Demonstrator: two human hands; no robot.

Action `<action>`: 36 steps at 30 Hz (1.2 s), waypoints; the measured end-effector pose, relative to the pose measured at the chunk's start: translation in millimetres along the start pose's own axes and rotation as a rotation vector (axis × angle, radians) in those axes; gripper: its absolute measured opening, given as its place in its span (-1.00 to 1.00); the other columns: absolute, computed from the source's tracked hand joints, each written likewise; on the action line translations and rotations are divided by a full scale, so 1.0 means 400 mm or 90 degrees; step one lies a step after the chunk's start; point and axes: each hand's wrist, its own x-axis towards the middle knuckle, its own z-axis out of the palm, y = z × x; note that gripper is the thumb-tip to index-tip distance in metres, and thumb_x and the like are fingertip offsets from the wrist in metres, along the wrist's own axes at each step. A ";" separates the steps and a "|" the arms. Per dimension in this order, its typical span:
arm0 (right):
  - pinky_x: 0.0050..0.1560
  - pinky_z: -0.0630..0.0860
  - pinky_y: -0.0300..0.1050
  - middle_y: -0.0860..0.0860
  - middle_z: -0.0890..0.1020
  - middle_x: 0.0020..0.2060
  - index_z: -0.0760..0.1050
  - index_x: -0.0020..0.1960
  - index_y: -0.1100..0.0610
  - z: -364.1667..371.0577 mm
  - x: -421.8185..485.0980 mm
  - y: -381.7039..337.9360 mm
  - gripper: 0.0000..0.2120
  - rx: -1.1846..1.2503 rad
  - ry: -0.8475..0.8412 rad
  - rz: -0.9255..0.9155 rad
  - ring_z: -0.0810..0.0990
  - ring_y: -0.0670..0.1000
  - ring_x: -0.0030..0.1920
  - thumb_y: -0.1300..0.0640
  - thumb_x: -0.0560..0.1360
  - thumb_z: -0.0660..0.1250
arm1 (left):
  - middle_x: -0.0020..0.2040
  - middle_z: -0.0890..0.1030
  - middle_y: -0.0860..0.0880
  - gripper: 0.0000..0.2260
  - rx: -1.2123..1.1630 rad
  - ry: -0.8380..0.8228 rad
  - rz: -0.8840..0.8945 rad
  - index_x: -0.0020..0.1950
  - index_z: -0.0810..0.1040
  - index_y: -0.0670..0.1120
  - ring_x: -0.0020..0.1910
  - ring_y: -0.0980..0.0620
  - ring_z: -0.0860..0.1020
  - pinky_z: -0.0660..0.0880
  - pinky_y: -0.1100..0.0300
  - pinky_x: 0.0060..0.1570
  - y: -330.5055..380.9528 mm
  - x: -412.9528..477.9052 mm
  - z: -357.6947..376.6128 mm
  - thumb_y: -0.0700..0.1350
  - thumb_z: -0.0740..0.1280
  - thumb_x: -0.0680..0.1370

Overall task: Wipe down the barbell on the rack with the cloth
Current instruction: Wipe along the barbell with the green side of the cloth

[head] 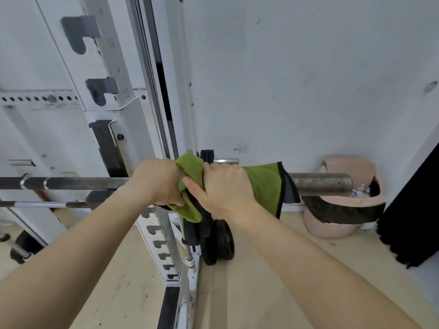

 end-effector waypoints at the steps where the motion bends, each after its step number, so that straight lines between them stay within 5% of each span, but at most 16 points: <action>1: -0.35 0.26 -0.06 0.04 0.61 -0.31 0.52 -0.11 0.10 -0.004 -0.012 0.031 -0.31 -0.015 -0.009 0.000 0.57 0.12 -0.34 -0.35 0.55 -0.21 | -0.25 0.53 0.07 -0.65 -0.018 -0.017 0.012 -0.13 0.50 0.05 -0.23 -0.01 0.57 0.53 0.14 -0.28 0.019 0.011 -0.008 0.28 0.39 0.31; 7: -0.37 0.18 -0.09 0.09 0.57 -0.44 0.41 -0.31 0.10 -0.058 -0.124 0.278 -0.43 -0.059 0.017 0.088 0.54 0.19 -0.44 -0.28 0.56 -0.08 | -0.35 0.49 0.11 -0.66 -0.160 -0.021 0.147 -0.29 0.34 0.07 -0.39 0.10 0.44 0.42 0.19 -0.40 0.272 0.101 -0.108 0.18 0.46 0.29; 12: -0.36 0.26 -0.05 0.01 0.53 -0.46 0.40 -0.35 0.08 -0.114 -0.187 0.443 -0.32 -0.063 -0.057 0.154 0.55 0.16 -0.35 -0.37 0.50 -0.24 | -0.35 0.50 0.05 -0.69 -0.177 0.037 0.190 -0.27 0.34 0.01 -0.38 0.00 0.51 0.42 0.16 -0.41 0.450 0.159 -0.149 0.10 0.45 0.31; 18: -0.12 0.35 0.05 -0.01 0.46 -0.39 0.41 -0.33 0.09 -0.153 -0.133 0.476 -0.26 0.044 -0.229 0.201 0.49 0.16 -0.21 -0.40 0.56 -0.27 | -0.33 0.44 -0.04 -0.75 -0.064 0.415 0.119 -0.15 0.41 -0.08 -0.45 -0.04 0.33 0.16 0.14 -0.42 0.501 0.135 -0.027 -0.20 0.43 0.28; 21: -0.06 0.32 0.05 0.02 0.50 -0.23 0.51 -0.18 0.09 -0.152 -0.104 0.470 -0.22 0.065 -0.278 0.245 0.46 0.15 -0.13 -0.41 0.55 -0.30 | -0.33 0.44 -0.05 -0.77 -0.075 0.472 0.136 -0.16 0.44 -0.09 -0.42 -0.08 0.43 0.18 0.12 -0.38 0.495 0.140 -0.006 -0.15 0.45 0.29; 25: -0.21 0.28 0.01 0.06 0.49 -0.33 0.49 -0.22 0.09 -0.135 -0.132 0.466 -0.30 -0.001 -0.104 0.195 0.47 0.17 -0.25 -0.32 0.61 -0.23 | -0.29 0.47 0.03 -0.68 -0.178 0.243 0.142 -0.16 0.40 -0.02 -0.34 -0.06 0.51 0.42 0.13 -0.40 0.479 0.138 -0.074 0.15 0.38 0.30; 28: -0.29 0.24 -0.01 0.01 0.49 -0.43 0.45 -0.25 0.04 -0.120 -0.199 0.503 -0.40 0.031 -0.005 0.196 0.41 0.15 -0.33 -0.31 0.58 -0.17 | -0.32 0.50 0.07 -0.63 -0.217 0.124 0.156 -0.14 0.37 0.03 -0.33 -0.05 0.52 0.39 0.15 -0.38 0.504 0.158 -0.131 0.21 0.41 0.26; 32: -0.16 0.44 0.09 0.09 0.57 -0.40 0.43 -0.33 0.13 -0.093 -0.287 0.548 -0.41 0.466 0.105 0.480 0.54 0.17 -0.26 -0.19 0.67 -0.06 | -0.29 0.48 0.05 -0.56 -0.243 0.121 0.204 -0.02 0.35 -0.01 -0.33 -0.07 0.50 0.38 0.13 -0.38 0.622 0.198 -0.176 0.16 0.44 0.29; 36: -0.31 0.34 -0.02 -0.03 0.44 -0.53 0.31 -0.42 0.11 -0.065 -0.375 0.462 -0.47 0.565 0.243 0.594 0.38 -0.05 -0.45 -0.08 0.68 0.09 | -0.30 0.45 0.02 -0.64 -0.220 0.195 0.223 -0.02 0.32 -0.04 -0.36 -0.09 0.48 0.28 0.13 -0.45 0.684 0.223 -0.180 0.07 0.40 0.37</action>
